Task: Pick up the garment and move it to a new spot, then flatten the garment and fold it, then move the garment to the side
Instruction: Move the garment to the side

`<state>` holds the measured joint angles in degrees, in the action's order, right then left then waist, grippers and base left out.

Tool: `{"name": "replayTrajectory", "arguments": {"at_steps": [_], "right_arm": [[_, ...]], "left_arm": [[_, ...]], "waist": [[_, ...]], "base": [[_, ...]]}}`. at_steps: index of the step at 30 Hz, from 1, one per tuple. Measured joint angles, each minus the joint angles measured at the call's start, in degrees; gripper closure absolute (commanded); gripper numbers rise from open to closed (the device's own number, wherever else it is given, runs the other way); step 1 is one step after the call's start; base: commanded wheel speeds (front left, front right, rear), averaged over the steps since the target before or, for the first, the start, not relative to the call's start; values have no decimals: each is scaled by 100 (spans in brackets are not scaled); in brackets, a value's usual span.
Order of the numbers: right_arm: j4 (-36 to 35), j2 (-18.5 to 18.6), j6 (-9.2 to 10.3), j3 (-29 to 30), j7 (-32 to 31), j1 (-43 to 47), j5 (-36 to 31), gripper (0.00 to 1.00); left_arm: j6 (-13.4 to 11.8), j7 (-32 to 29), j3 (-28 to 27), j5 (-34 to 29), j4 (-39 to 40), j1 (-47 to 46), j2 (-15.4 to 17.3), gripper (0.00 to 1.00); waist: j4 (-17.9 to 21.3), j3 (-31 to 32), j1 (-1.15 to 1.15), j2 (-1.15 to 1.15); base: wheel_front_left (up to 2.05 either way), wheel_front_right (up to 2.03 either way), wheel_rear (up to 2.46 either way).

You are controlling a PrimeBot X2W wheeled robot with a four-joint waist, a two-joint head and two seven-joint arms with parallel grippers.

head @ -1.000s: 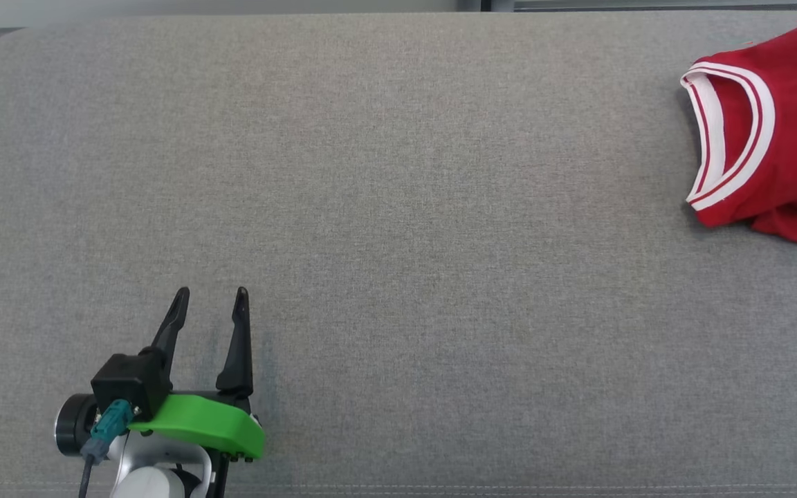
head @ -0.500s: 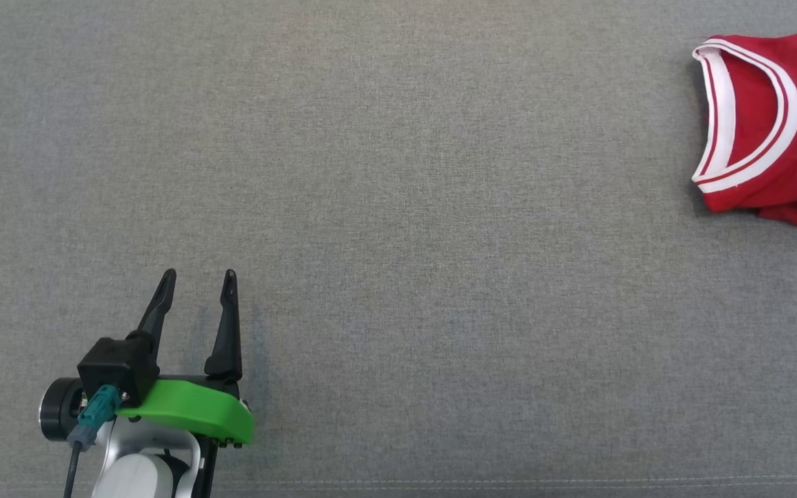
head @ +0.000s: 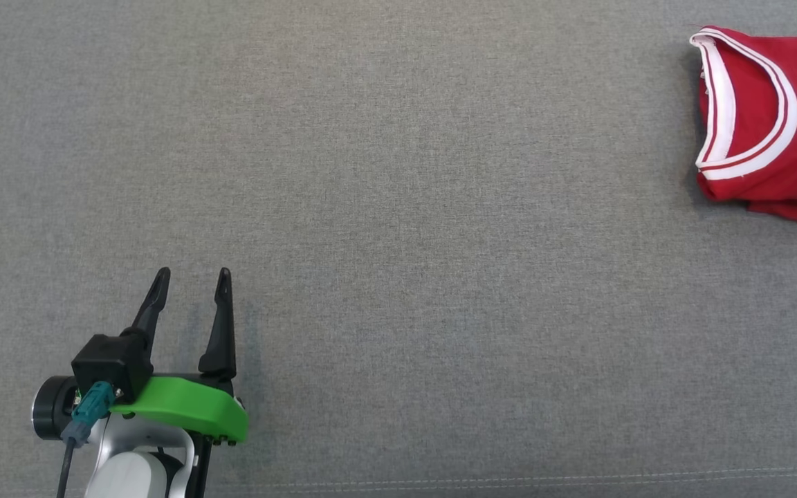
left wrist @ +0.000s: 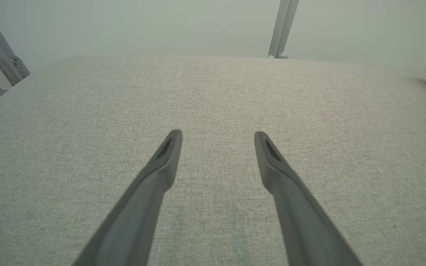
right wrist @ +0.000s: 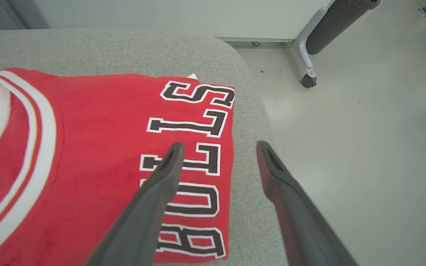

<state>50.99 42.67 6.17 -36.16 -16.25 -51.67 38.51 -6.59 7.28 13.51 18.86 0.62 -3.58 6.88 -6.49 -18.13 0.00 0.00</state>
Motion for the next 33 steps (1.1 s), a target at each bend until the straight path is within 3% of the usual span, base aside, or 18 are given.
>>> {"name": "replayTrajectory", "arguments": {"at_steps": [14,20,33], "right_arm": [[-370,-639,5,154,1014,-333,-22,0],[-733,-1038,-158,133,1842,-308,-18,0],[-1094,-1829,-203,-70,2988,680,0,0]], "left_arm": [[5,85,11,4,-21,-168,-43,0],[30,194,1,87,-179,-229,-151,0],[0,365,-291,77,-499,-172,-229,0]], "waist": [[278,312,0,0],[432,654,0,0],[799,1387,0,0]], "base": [[0,0,0],[0,0,0],[0,0,0]]}}
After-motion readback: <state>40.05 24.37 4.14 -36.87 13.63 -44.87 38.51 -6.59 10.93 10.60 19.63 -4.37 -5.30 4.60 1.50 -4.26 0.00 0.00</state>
